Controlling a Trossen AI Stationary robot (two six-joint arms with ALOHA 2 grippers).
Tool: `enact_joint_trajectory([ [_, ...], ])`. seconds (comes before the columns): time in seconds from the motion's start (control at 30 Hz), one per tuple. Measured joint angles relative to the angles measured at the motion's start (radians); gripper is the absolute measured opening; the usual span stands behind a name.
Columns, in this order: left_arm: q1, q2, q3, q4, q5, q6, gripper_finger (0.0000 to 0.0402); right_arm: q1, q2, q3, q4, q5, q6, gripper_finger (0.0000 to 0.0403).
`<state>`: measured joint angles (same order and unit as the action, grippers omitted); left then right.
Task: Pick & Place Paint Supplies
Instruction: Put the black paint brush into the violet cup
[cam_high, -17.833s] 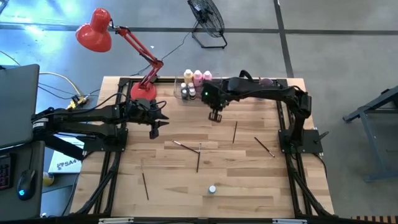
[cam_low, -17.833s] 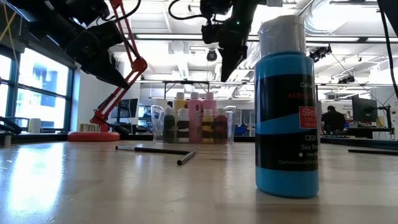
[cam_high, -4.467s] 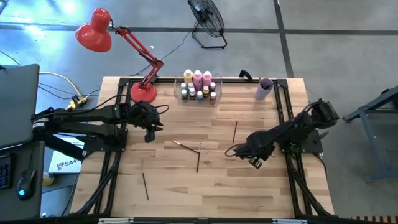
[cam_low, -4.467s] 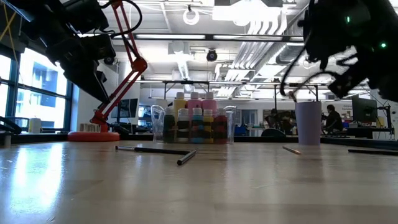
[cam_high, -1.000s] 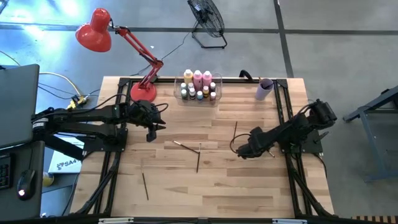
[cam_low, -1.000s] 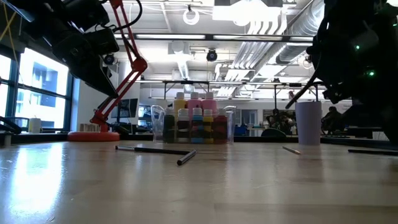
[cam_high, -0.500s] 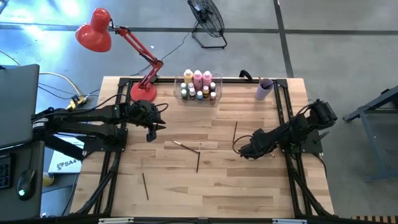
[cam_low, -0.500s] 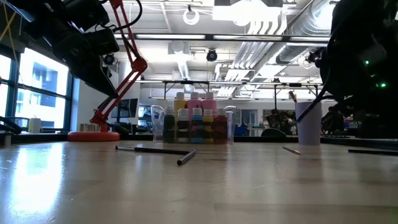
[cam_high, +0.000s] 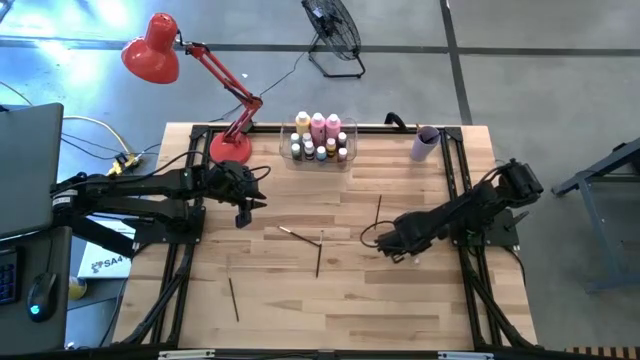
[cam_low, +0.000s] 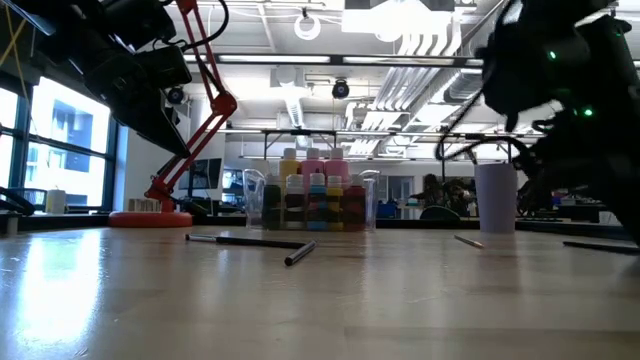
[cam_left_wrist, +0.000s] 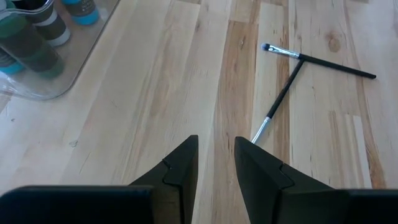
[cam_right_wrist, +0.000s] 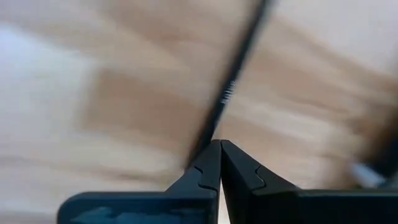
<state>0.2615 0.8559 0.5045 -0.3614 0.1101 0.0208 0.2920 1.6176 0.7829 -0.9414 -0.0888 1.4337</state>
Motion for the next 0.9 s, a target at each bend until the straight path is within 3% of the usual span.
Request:
enact_joint_trajectory([
  [0.2, 0.0, 0.0, 0.0, -0.004, 0.0, 0.0, 0.0102, 0.0, 0.0, 0.037, 0.194, 0.008, -0.017, 0.0002],
  [0.33, 0.0, 0.0, 0.0, -0.009, 0.004, 0.0, 0.0102, 0.0, 0.0, 0.055, 0.322, 0.112, -0.021, 0.0002],
  [0.47, 0.0, 0.0, 0.0, -0.008, 0.004, 0.0, 0.0102, -0.001, 0.0, 0.083, 0.36, 0.193, -0.049, 0.0002],
  [0.7, 0.0, 0.0, 0.0, -0.008, 0.004, 0.0, 0.0102, 0.0, -0.001, 0.131, 0.372, 0.215, -0.08, 0.0002],
  [0.9, 0.0, 0.0, 0.0, -0.008, 0.021, -0.009, 0.0102, 0.017, -0.001, 0.165, 0.45, 0.253, -0.238, 0.0002],
])
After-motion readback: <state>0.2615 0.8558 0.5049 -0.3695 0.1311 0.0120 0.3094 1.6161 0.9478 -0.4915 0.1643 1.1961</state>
